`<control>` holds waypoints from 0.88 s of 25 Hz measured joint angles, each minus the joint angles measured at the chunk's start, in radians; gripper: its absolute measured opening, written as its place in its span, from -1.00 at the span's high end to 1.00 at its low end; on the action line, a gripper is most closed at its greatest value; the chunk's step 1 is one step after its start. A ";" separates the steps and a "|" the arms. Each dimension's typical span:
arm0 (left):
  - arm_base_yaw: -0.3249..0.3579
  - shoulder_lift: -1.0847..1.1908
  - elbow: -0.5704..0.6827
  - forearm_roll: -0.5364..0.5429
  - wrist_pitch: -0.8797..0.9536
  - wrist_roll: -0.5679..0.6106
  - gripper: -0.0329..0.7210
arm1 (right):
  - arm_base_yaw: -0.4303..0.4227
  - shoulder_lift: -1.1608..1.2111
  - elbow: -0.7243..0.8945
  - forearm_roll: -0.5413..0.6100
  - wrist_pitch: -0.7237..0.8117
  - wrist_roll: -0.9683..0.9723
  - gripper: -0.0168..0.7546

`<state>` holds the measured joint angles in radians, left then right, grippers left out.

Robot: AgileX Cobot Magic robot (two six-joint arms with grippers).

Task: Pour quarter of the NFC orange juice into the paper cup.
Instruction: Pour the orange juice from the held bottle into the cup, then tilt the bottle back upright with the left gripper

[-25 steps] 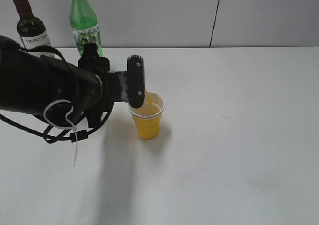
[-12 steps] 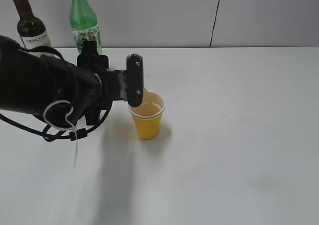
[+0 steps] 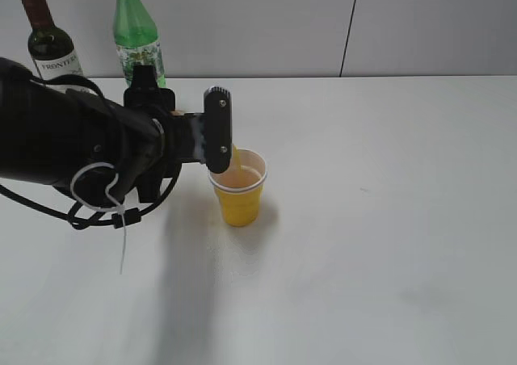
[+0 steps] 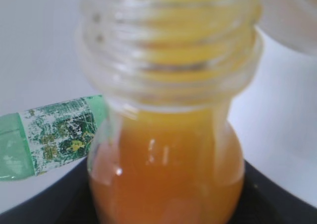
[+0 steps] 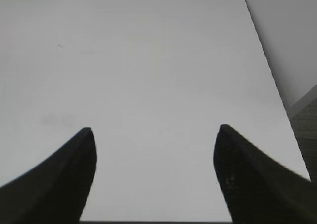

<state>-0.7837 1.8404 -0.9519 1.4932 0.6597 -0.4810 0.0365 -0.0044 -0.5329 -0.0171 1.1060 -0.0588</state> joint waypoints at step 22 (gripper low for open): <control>0.086 -0.122 0.006 -0.052 -0.295 -0.387 -0.29 | 0.000 0.000 0.000 0.000 -0.001 0.001 -0.57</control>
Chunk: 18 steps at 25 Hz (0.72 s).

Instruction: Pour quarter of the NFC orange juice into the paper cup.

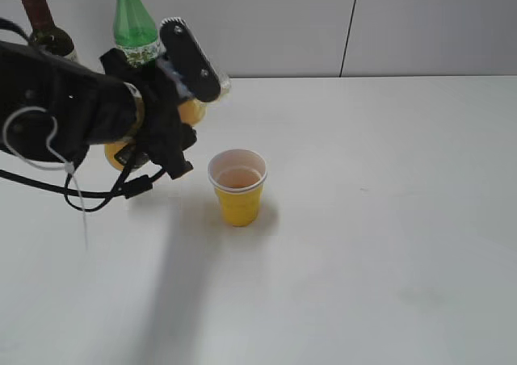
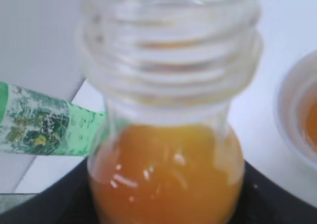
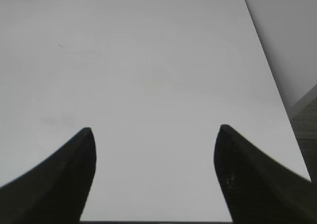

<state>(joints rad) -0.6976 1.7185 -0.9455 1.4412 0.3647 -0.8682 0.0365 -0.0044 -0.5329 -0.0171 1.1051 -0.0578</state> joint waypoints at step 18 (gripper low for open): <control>0.415 0.144 -0.165 -0.279 -0.858 0.094 -0.29 | 0.000 0.000 0.000 0.002 0.000 0.001 -0.57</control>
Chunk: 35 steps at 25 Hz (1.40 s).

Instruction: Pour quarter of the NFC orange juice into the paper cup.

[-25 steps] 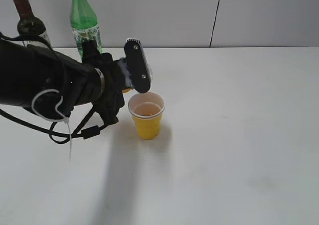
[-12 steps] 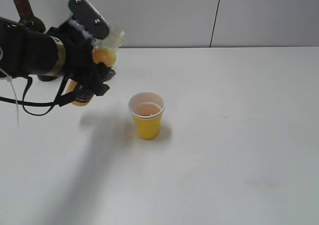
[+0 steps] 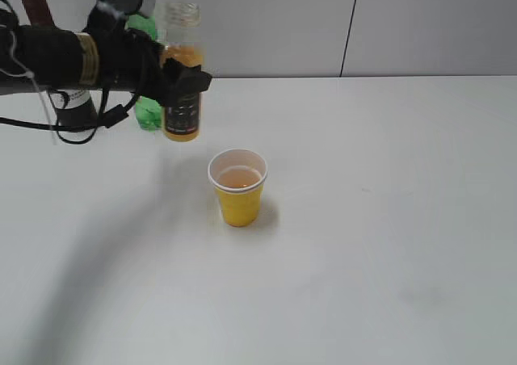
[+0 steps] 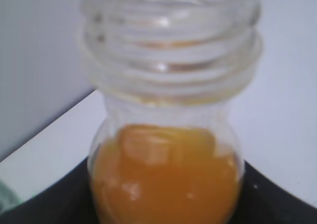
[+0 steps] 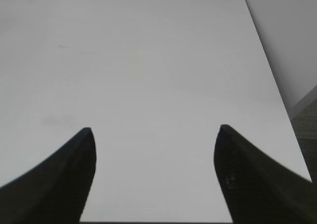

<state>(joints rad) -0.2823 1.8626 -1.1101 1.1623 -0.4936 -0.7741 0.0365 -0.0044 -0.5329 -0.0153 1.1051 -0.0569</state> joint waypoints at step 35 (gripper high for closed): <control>-0.024 0.384 -0.266 -0.321 -0.131 0.234 -0.29 | 0.000 0.000 0.000 0.000 -0.006 0.000 -0.57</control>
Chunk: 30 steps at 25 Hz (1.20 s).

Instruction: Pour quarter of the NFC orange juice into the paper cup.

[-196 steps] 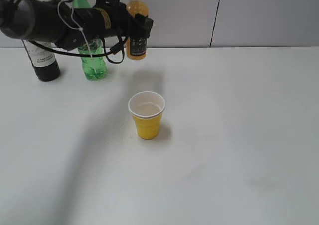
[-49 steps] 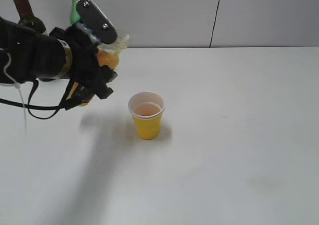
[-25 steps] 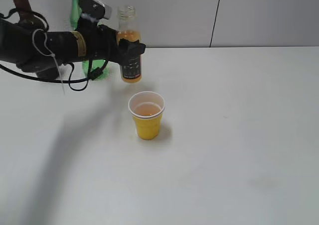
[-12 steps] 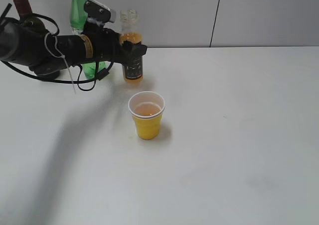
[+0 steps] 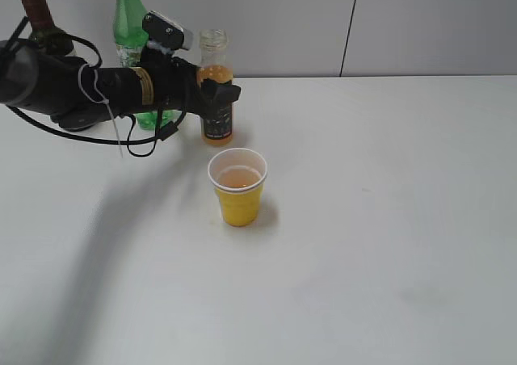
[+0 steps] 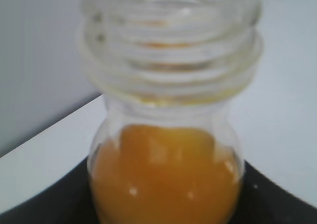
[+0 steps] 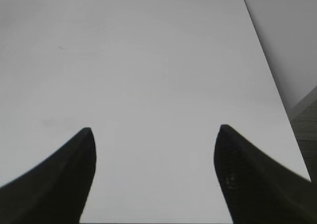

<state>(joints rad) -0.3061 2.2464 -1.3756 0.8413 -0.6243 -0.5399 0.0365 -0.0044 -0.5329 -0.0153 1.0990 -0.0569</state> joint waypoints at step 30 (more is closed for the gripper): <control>0.029 -0.210 0.219 0.048 0.035 -0.026 -0.59 | 0.000 0.000 0.000 0.000 0.000 0.000 -0.57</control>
<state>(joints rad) -0.2769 2.0360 -1.1570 0.8898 -0.5898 -0.5660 0.0365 -0.0044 -0.5329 -0.0153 1.0990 -0.0569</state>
